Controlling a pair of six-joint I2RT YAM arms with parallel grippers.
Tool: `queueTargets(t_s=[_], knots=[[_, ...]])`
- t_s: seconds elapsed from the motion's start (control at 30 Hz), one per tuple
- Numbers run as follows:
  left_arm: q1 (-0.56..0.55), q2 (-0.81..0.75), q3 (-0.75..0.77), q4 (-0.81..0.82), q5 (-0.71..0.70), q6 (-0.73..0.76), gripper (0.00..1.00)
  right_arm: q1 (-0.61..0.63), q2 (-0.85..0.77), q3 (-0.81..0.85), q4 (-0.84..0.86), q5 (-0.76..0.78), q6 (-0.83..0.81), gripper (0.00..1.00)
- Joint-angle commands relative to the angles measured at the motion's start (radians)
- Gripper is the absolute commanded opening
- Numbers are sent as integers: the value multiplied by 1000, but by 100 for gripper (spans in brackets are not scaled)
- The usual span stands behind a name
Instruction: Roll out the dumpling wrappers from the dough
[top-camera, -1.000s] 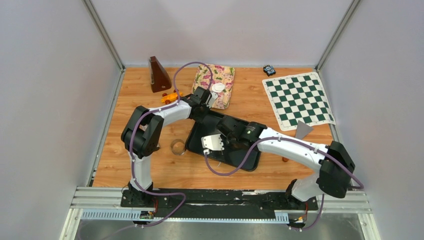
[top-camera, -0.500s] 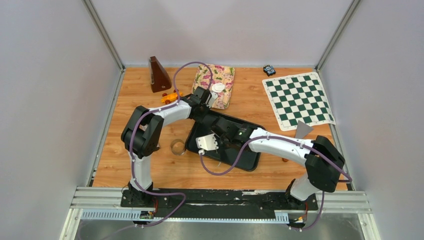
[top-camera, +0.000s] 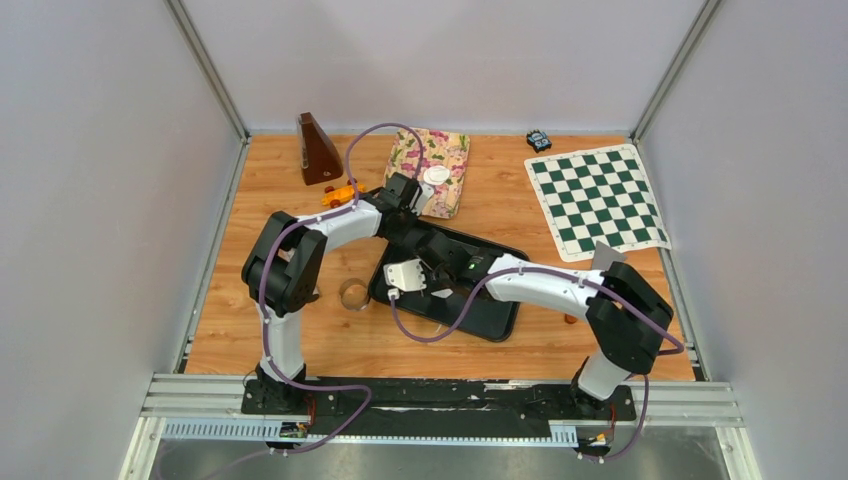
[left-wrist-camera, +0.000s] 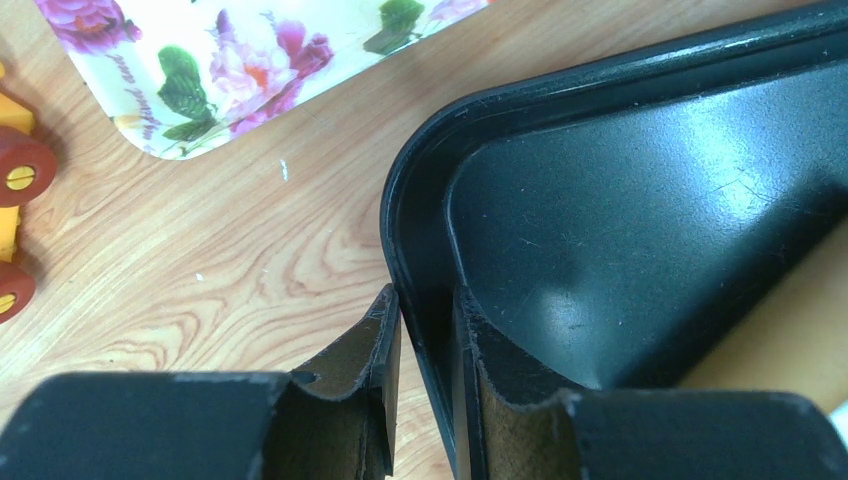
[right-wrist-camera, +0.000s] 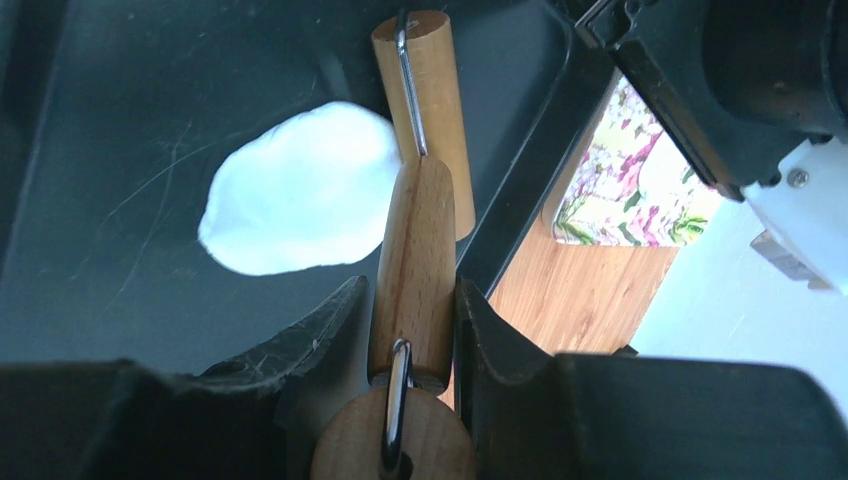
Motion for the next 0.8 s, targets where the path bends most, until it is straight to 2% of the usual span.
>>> queueTargets(t_s=[0.0, 0.3, 0.43, 0.77], knots=[[-18, -50, -12, -52, 31, 35, 0, 3, 45, -34, 8, -94, 55, 0], [-18, -37, 8, -61, 24, 44, 0, -9, -95, 69, 43, 3, 42, 0], [-17, -34, 19, -73, 30, 48, 0, -29, -170, 95, -44, -22, 43, 0], [-18, -45, 9, -65, 39, 55, 0, -40, -271, -52, -50, -112, 33, 0]])
